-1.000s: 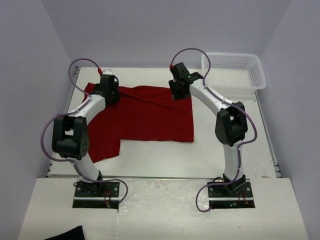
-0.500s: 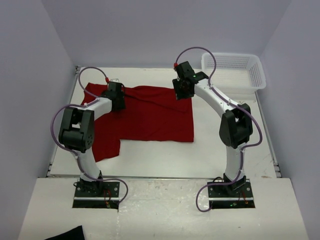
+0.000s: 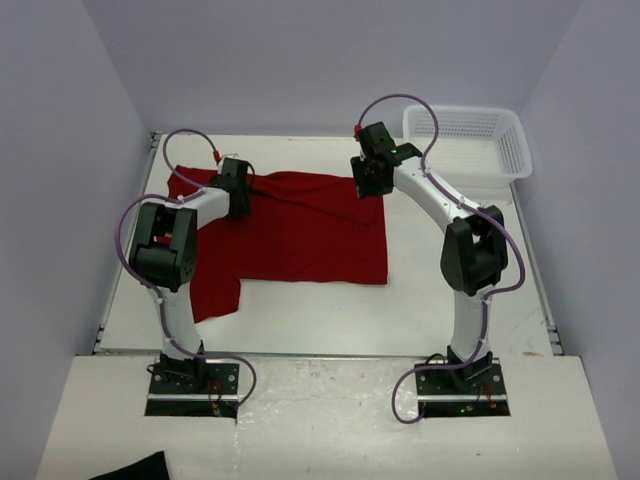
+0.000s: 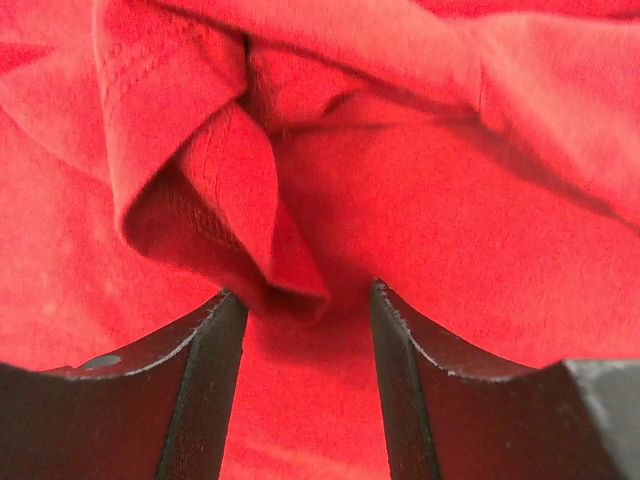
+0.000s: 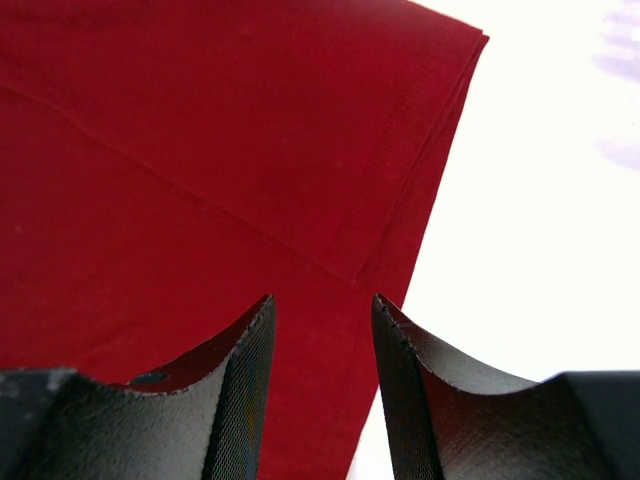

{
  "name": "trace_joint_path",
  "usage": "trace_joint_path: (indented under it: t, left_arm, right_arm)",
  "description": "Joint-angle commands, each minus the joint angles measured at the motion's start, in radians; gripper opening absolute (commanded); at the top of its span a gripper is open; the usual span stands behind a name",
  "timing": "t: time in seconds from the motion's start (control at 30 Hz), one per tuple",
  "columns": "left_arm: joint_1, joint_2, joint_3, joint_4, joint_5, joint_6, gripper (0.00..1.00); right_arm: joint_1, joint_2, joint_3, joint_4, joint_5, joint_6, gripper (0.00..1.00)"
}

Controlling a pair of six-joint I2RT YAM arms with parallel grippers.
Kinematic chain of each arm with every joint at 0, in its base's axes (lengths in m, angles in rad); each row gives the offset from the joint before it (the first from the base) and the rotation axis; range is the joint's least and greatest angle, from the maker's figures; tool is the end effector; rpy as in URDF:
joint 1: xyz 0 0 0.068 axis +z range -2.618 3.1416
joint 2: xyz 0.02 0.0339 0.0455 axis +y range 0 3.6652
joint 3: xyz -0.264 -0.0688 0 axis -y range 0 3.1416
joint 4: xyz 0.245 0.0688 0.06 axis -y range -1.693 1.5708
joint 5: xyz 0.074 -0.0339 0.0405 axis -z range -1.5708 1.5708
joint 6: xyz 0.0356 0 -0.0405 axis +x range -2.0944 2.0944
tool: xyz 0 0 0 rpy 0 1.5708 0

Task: Fold and stack the t-shirts
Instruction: Fold the flattened tshirt in 1/3 of the way

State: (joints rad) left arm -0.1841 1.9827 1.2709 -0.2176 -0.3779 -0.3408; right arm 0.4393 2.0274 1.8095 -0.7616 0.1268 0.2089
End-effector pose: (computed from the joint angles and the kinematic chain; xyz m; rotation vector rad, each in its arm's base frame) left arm 0.4099 -0.0630 0.1550 -0.3427 2.4005 0.2384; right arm 0.4087 0.1871 0.2653 -0.2432 2.5294 0.0935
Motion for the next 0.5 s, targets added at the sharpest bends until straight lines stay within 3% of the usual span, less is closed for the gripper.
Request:
trace_joint_path:
  t: [0.0, 0.1, 0.13, 0.33, 0.47]
  left_arm:
    - [-0.002, 0.022, 0.061, 0.003, -0.052, -0.012, 0.53]
    - [-0.002, 0.022, 0.067, 0.009, -0.064, -0.013, 0.44]
    - [-0.002, 0.021, 0.068, 0.011, -0.073, -0.014, 0.35]
    - [0.008, 0.016, 0.088, -0.023, -0.119, -0.014, 0.0]
    - [0.011, -0.022, 0.094, -0.1, -0.191, -0.021, 0.0]
  right_arm:
    - [0.001, -0.058, -0.009, 0.027, -0.018, -0.003, 0.45]
    - [-0.001, -0.056, -0.009, 0.028, -0.018, -0.005, 0.45]
    - [-0.001, -0.058, -0.012, 0.03, -0.021, -0.003, 0.45]
    - [0.001, -0.049, -0.015, 0.03, -0.015, 0.001, 0.45]
    - [-0.002, -0.029, -0.003, 0.015, -0.004, 0.012, 0.45]
